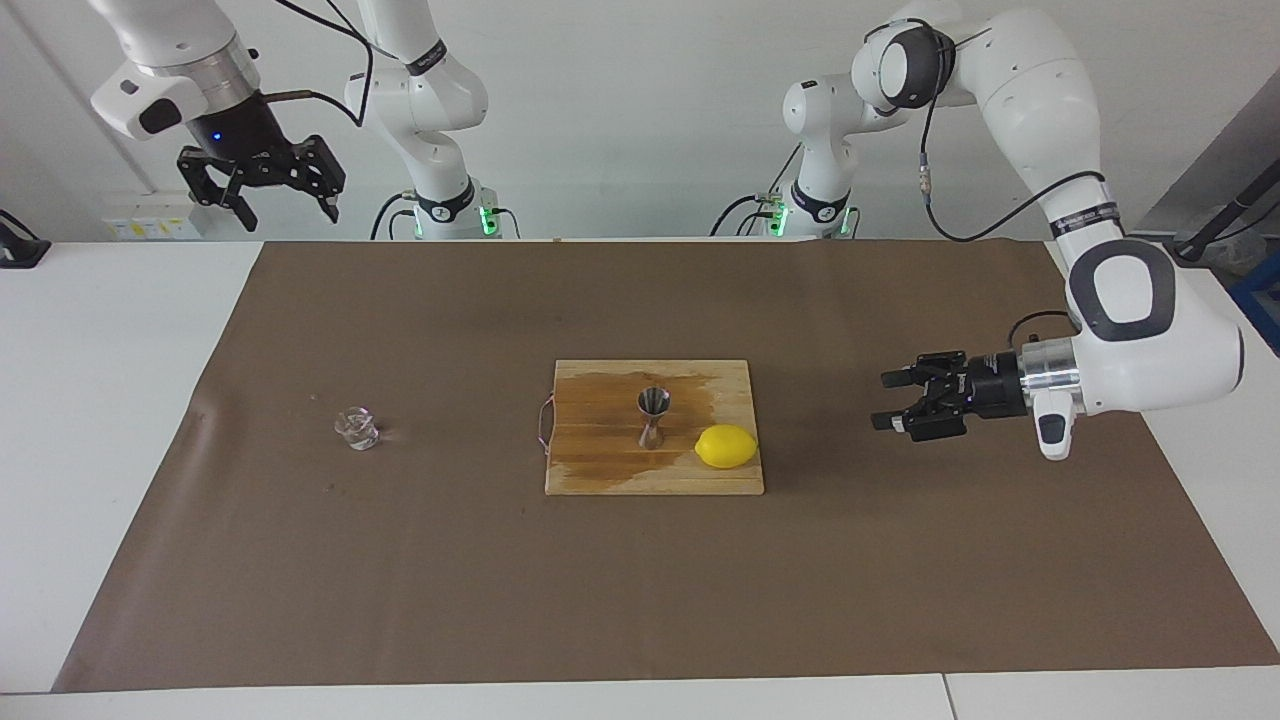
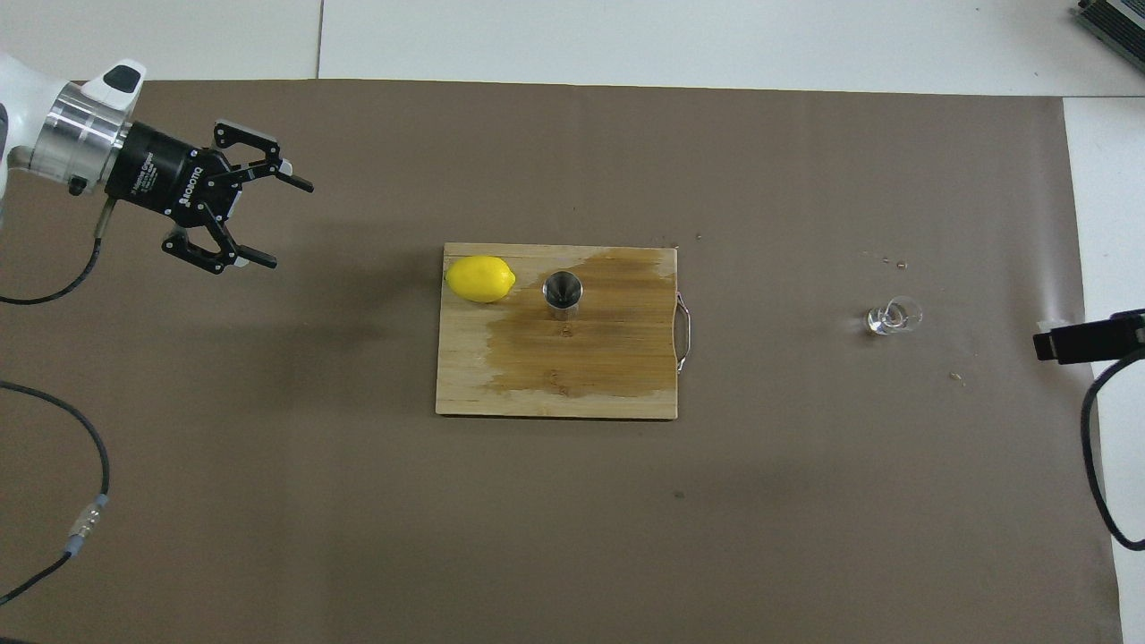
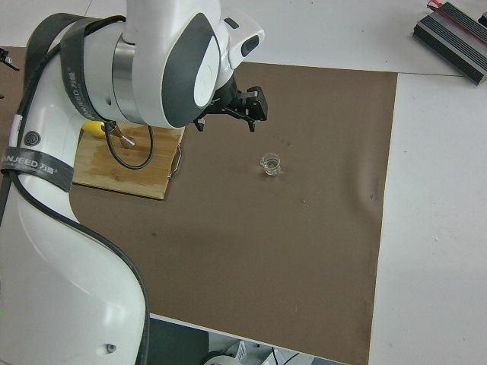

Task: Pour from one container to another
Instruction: 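Withdraw the left gripper while the right gripper moves toward the glass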

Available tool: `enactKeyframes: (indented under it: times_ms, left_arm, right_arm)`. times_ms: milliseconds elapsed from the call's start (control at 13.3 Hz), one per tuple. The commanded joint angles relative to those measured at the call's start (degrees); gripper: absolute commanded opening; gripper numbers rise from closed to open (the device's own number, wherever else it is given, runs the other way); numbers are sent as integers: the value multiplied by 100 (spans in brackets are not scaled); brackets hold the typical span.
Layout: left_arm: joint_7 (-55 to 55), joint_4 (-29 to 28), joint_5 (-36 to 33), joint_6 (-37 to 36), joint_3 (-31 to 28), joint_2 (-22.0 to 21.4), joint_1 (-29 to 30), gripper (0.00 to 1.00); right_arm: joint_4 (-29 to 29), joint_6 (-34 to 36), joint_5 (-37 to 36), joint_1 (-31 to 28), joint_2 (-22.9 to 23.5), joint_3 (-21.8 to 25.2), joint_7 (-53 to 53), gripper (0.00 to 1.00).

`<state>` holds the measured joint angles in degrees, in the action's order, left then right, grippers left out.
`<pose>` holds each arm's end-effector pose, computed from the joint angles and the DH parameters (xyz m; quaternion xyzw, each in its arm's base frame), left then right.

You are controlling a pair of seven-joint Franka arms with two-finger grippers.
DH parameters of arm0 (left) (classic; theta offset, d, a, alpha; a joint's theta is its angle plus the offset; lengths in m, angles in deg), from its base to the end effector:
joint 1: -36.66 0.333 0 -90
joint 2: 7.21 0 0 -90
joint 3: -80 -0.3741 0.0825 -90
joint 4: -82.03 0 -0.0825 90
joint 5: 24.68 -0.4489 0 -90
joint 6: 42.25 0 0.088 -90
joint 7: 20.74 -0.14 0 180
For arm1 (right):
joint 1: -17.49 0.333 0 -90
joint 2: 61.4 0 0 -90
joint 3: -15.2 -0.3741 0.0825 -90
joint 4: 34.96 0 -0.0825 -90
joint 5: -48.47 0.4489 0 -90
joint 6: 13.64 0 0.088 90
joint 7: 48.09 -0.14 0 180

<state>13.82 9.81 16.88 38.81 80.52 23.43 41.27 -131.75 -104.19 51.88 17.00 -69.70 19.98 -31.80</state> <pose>0.7611 -0.0451 0.4685 0.8615 0.3152 -0.2641 0.2979 0.5654 -0.0474 0.6727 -0.9945 -0.0965 -0.0241 0.0318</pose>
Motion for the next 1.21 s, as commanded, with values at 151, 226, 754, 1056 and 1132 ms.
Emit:
enactKeyframes:
  times_ms: [151, 226, 754, 1056, 1132]
  left_arm:
    - [-2109, -82, -2403, -301, 18, -857, -128, 100]
    - [-2424, -82, -2581, -275, 18, -980, -128, 100]
    - [-3561, -416, -4367, 815, 97, -1798, -848, 100]
    - [-3544, -923, -4305, 806, 106, -2271, -848, 100]
    - [-3544, -1282, -4305, 868, 106, -2534, -840, 100]
  right_arm:
    - [-710, -1218, 869, -611, 231, 59, 2667, 100]
    - [-788, -1324, 1281, -776, 388, 67, 3305, 100]
    - [-798, -1308, 3146, -1902, 1733, 67, 8272, 100]
    - [-719, -88, 4428, -2509, 2708, 67, 9767, 100]
    - [-710, 80, 4649, -2579, 2954, 67, 10076, 100]
